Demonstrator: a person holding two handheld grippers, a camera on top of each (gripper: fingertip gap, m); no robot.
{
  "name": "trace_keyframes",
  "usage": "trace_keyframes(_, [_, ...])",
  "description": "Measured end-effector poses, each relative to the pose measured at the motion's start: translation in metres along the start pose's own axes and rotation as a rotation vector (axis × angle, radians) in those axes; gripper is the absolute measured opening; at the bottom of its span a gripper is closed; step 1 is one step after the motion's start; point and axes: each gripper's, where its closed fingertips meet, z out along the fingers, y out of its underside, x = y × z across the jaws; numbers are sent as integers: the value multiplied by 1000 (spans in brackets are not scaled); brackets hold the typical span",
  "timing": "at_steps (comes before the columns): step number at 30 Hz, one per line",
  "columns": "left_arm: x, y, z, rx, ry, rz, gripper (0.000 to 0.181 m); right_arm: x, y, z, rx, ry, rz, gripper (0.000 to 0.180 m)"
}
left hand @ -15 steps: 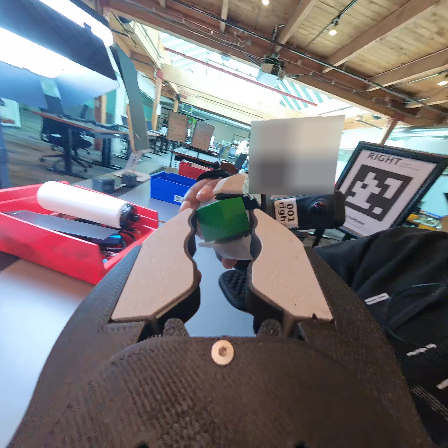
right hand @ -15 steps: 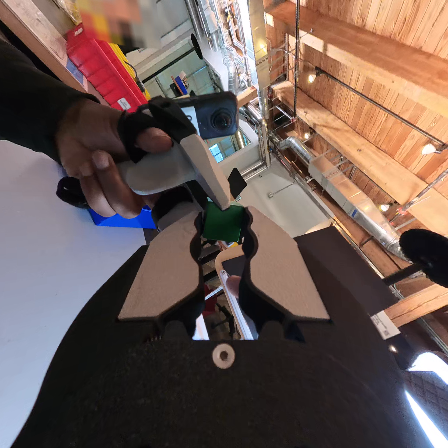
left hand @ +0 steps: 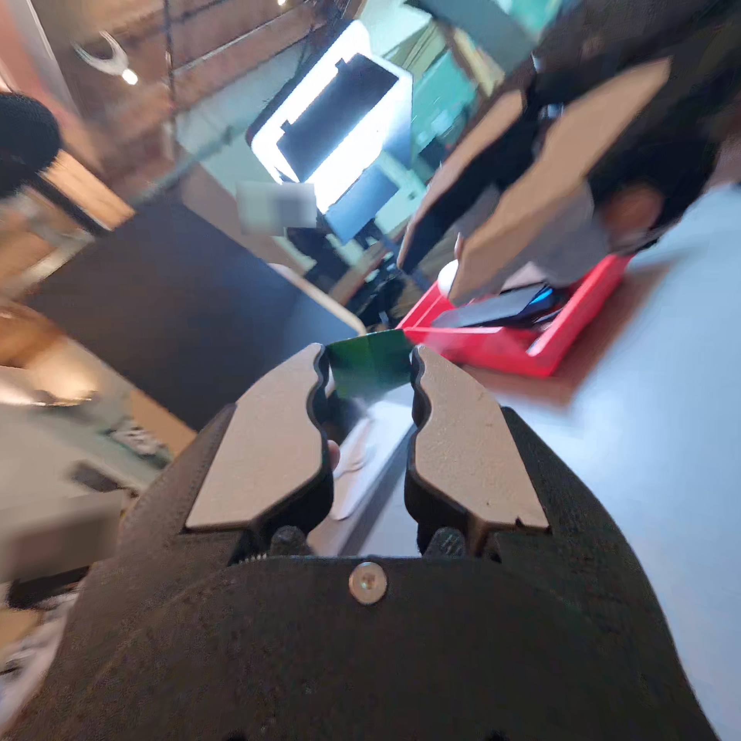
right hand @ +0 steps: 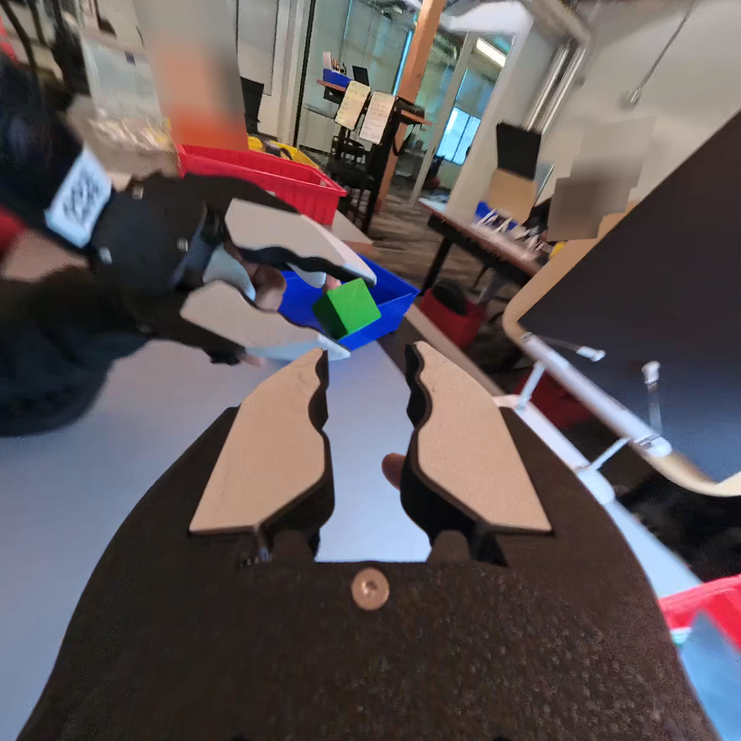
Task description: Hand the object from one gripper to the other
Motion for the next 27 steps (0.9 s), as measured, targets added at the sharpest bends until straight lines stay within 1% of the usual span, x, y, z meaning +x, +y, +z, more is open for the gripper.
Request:
trace_keyframes(1, [1, 4, 2, -25, -39, 84, 39, 0, 2, 1, -17, -18, 70, 41])
trace_keyframes(4, [11, 13, 9, -83, -105, 295, 39, -4, 9, 9, -78, -30, 191, 54])
trace_keyframes(6, [19, 16, 13, -98, -141, 449, 39, -10, 18, 16, -134, -41, 255, 57])
trace_keyframes(8, [26, 16, 15, -96, -162, 558, 39, -11, 30, 22, -192, -40, 332, 58])
trace_keyframes(10, [33, 14, 16, -74, -173, 636, 39, -9, 40, 25, -221, -39, 390, 54])
trace_keyframes(12, [39, 14, 17, -58, -169, 692, 39, -13, 44, 26, -212, -109, 447, 42])
trace_keyframes(13, [38, 16, 18, -61, -175, 700, 39, -11, 45, 27, -199, -118, 479, 33])
trace_keyframes(14, [38, 16, 18, -48, -171, 689, 39, -10, 44, 26, -182, -141, 489, 31])
trace_keyframes(16, [37, 15, 16, -11, -137, 569, 38, -9, 39, 22, -135, -190, 476, 30])
trace_keyframes(17, [33, 18, 16, -18, -117, 486, 35, 2, 37, 18, -108, -150, 441, 29])
trace_keyframes(19, [20, 22, 14, -21, -95, 320, 39, 35, 36, 1, -85, -3, 331, 29])
trace_keyframes(21, [5, 23, 10, 5, -78, 125, 37, 75, 35, -25, -73, 182, 225, 29])
trace_keyframes(24, [-20, 24, 3, 56, -56, -178, 36, 133, 53, -73, -156, 460, 97, 29])
trace_keyframes(25, [-27, 25, 0, 73, -48, -272, 36, 147, 65, -87, -209, 520, 82, 29])
trace_keyframes(27, [-41, 30, -4, 104, -43, -433, 35, 167, 95, -107, -327, 586, 99, 29])
